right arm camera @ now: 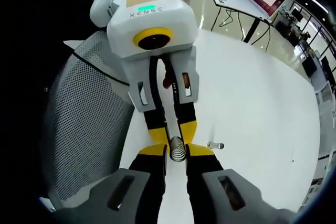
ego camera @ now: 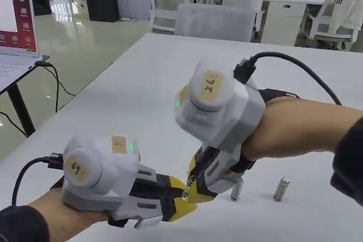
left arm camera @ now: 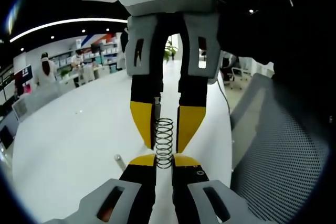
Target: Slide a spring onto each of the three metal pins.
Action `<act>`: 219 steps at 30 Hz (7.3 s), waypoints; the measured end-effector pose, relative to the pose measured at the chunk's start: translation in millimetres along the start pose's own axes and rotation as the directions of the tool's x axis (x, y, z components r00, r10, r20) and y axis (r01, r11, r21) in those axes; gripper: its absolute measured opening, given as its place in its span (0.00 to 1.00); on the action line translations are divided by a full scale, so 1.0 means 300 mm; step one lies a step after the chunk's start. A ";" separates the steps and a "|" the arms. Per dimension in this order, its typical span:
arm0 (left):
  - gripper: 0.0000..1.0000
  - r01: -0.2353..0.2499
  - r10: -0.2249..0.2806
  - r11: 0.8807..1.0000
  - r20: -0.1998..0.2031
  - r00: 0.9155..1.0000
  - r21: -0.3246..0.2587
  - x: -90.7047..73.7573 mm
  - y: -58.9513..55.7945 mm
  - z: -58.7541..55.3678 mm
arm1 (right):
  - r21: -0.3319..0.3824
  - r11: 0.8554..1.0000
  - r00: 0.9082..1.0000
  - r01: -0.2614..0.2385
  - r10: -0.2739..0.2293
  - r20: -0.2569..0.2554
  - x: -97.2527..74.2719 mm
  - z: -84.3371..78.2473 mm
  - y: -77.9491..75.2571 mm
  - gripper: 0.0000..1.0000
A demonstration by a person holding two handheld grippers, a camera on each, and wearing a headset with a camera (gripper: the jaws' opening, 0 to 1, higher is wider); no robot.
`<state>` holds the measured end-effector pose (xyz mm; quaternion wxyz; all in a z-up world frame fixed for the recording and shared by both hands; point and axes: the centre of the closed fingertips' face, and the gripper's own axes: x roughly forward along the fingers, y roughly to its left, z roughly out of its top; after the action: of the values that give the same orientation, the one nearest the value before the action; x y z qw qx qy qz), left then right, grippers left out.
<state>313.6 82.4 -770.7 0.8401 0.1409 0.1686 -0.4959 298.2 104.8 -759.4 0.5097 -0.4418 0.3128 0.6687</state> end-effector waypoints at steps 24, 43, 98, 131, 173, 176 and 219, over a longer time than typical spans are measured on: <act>0.13 -0.027 0.027 0.999 -0.001 1.000 -0.029 -0.006 0.025 -0.009 | 0.025 0.999 1.000 0.024 -0.024 0.004 -0.018 -0.007 -0.034 0.08; 0.35 -0.074 0.075 0.992 0.007 0.997 -0.105 -0.048 0.050 -0.044 | 0.061 0.995 0.997 0.081 -0.079 -0.026 -0.064 -0.074 -0.099 0.08; 0.65 -0.150 0.160 0.967 0.032 0.987 -0.204 -0.087 0.062 -0.092 | 0.048 0.994 0.991 0.102 -0.098 -0.094 0.081 -0.085 -0.265 0.08; 0.63 -0.150 0.157 0.967 0.019 0.987 -0.207 -0.084 0.062 -0.103 | 0.066 0.997 0.987 0.044 -0.034 -0.154 0.232 -0.135 -0.247 0.09; 0.63 -0.130 0.135 0.972 0.010 0.991 -0.198 -0.060 0.075 -0.098 | 0.146 0.987 0.993 0.069 -0.053 -0.109 0.207 -0.227 -0.251 0.30; 0.63 -0.127 0.132 0.973 0.010 0.991 -0.194 -0.055 0.074 -0.093 | 0.166 0.983 0.994 0.079 -0.066 -0.083 0.180 -0.237 -0.256 0.32; 0.63 -0.101 0.102 0.981 -0.007 0.995 -0.168 -0.020 0.103 -0.073 | 0.455 0.854 0.920 0.254 -0.358 0.157 -0.084 -0.456 -0.288 0.59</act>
<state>334.9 110.4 -786.0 0.8733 0.0775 0.2017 -0.4365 420.5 0.5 -790.3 0.7275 -0.2817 0.3134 0.5414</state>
